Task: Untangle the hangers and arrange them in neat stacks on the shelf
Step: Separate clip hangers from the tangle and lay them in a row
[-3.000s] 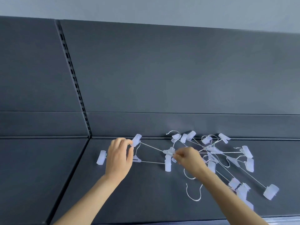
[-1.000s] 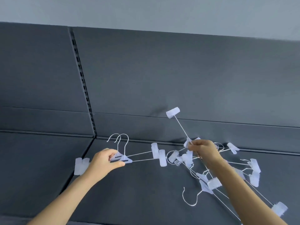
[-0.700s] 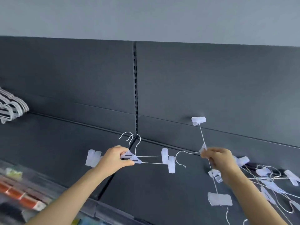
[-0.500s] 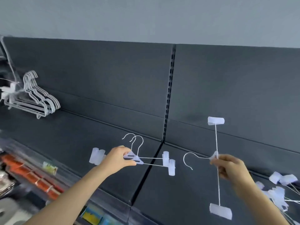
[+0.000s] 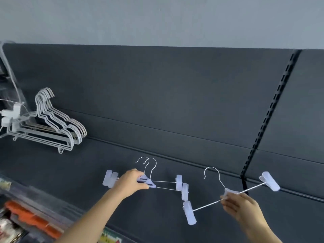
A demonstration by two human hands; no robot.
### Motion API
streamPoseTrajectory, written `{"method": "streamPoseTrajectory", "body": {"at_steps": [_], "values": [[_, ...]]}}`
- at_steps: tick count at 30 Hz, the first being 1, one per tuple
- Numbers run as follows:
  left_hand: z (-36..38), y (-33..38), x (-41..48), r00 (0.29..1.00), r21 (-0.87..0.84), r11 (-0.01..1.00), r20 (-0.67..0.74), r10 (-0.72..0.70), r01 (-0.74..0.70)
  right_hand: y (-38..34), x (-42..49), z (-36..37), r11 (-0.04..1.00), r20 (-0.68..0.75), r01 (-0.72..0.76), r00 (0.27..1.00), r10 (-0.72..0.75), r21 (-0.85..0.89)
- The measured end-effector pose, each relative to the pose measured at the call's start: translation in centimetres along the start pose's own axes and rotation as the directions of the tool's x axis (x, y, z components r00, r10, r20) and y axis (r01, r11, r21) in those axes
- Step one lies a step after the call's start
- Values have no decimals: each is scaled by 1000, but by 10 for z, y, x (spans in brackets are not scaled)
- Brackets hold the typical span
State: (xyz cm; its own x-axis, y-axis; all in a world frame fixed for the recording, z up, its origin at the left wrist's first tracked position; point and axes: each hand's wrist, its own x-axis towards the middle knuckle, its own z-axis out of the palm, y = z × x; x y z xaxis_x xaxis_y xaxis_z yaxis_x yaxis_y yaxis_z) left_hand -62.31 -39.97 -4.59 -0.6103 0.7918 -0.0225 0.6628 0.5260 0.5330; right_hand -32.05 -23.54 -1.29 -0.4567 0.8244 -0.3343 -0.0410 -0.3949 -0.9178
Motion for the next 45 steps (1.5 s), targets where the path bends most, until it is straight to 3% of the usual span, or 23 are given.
{"method": "streamPoseTrajectory", "body": {"at_steps": [4,9,11,13,16,18,21,24,27,29,30,32,34,35,37,39,41,45], "values": [[-6,-19,29,998,71,997,44,-32,29,11,9,36,997,-5,-37,999,37,61],[-14,-19,57,999,356,934,18,-29,21,17,23,69,986,17,-70,997,69,150],[-22,-14,57,998,332,943,-61,8,13,20,27,81,981,42,-95,995,89,171],[-30,-7,47,987,177,984,-153,54,-26,25,31,94,975,81,-118,991,105,188],[-33,4,19,979,-50,985,-132,157,-164,34,35,120,971,117,-148,985,127,188],[-29,9,0,969,-15,970,-56,242,-243,41,33,141,970,151,-166,978,140,176],[-22,-2,-7,941,207,918,40,337,-338,54,27,175,967,172,-199,970,172,161],[-26,-37,-4,940,193,921,30,340,-339,68,20,202,959,194,-271,948,251,86],[-36,-75,2,953,226,926,57,298,-303,72,8,213,936,224,-333,909,352,-119],[-40,-92,5,950,181,933,97,296,-310,64,5,211,938,180,-252,938,298,-238],[-40,-97,6,953,161,941,101,285,-299,56,4,209,948,135,-157,970,201,-277],[-39,-103,10,958,101,958,-78,276,-268,39,16,202,901,-1,64,997,-72,-429],[-44,-104,16,947,128,981,-268,179,-149,26,36,196,725,-58,194,950,-307,-661],[-48,-102,18,957,154,987,-277,85,-43,24,46,194,629,-60,176,940,-335,-758],[-50,-103,25,979,195,975,-196,-65,103,30,67,187,476,-53,73,968,-246,-877],[-49,-105,33,986,142,980,-108,-123,138,43,78,186,449,-59,35,979,-193,-893],[-52,-111,43,988,73,989,-92,-121,128,51,72,194,427,-30,79,970,-243,-901],[-73,-132,68,989,-6,992,-70,-128,128,70,57,210,533,-21,122,967,-255,-837]]}}
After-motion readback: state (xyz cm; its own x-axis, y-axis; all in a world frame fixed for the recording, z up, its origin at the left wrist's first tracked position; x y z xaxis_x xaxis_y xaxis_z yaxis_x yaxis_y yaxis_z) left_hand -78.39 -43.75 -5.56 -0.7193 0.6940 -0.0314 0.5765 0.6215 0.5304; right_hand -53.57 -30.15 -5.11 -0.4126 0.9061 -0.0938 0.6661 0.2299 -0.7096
